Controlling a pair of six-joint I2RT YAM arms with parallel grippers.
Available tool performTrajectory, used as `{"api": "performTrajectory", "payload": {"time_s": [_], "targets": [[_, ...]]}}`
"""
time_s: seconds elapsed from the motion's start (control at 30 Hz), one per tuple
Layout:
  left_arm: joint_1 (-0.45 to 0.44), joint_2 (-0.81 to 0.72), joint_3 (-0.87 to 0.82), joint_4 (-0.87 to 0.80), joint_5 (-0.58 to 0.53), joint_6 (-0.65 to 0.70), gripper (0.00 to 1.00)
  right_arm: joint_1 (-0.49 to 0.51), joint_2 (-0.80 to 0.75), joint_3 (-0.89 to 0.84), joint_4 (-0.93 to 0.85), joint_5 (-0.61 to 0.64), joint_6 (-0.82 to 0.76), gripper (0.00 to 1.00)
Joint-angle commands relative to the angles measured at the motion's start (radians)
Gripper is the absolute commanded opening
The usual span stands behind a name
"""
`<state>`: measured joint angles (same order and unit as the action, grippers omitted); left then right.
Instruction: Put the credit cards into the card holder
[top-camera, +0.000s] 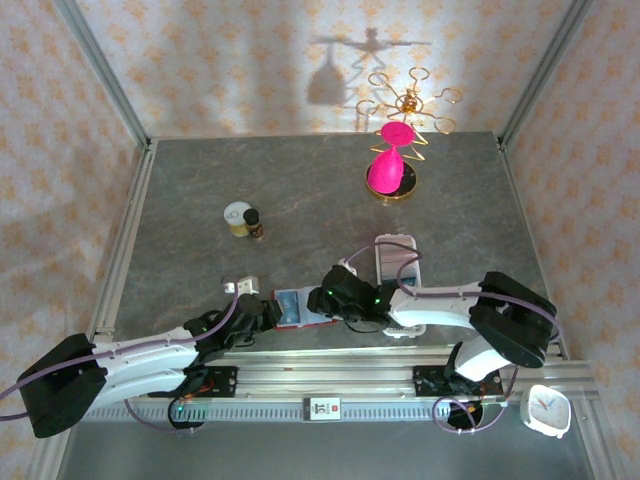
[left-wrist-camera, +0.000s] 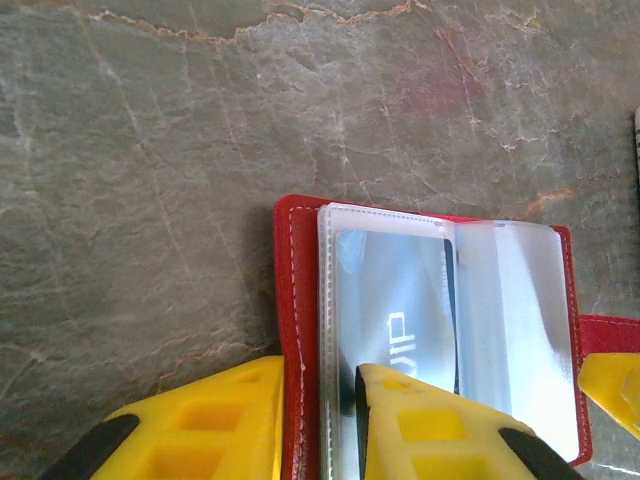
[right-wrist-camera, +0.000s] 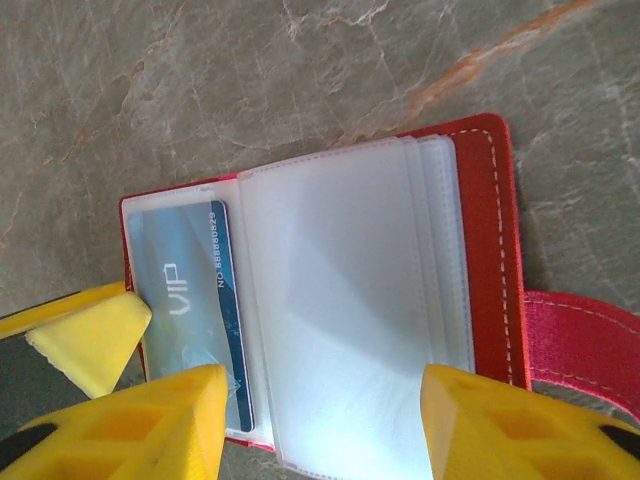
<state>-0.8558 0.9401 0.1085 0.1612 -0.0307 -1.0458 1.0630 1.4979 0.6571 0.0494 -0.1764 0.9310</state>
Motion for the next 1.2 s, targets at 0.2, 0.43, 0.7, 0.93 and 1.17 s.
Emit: {"api": "performTrajectory", "payload": {"time_s": [0.2,0.43,0.7,0.93,1.17], "targets": [[-0.006,-0.002,-0.019,-0.098,0.013,0.010,0.26,0.025,0.061,0.019,-0.024,0.009,-0.008,0.56],[-0.006,-0.029,-0.025,-0.113,-0.004,0.004,0.26,0.028,0.063,0.022,0.107,-0.060,0.019,0.59],[-0.006,-0.035,-0.029,-0.116,-0.006,-0.002,0.26,0.028,0.125,0.071,0.173,-0.107,0.027,0.59],[-0.006,-0.044,-0.035,-0.117,-0.014,-0.014,0.26,0.028,0.132,0.073,0.246,-0.133,0.045,0.59],[-0.006,-0.066,-0.036,-0.118,-0.019,-0.026,0.26,0.028,0.169,0.079,0.322,-0.167,0.068,0.59]]}}
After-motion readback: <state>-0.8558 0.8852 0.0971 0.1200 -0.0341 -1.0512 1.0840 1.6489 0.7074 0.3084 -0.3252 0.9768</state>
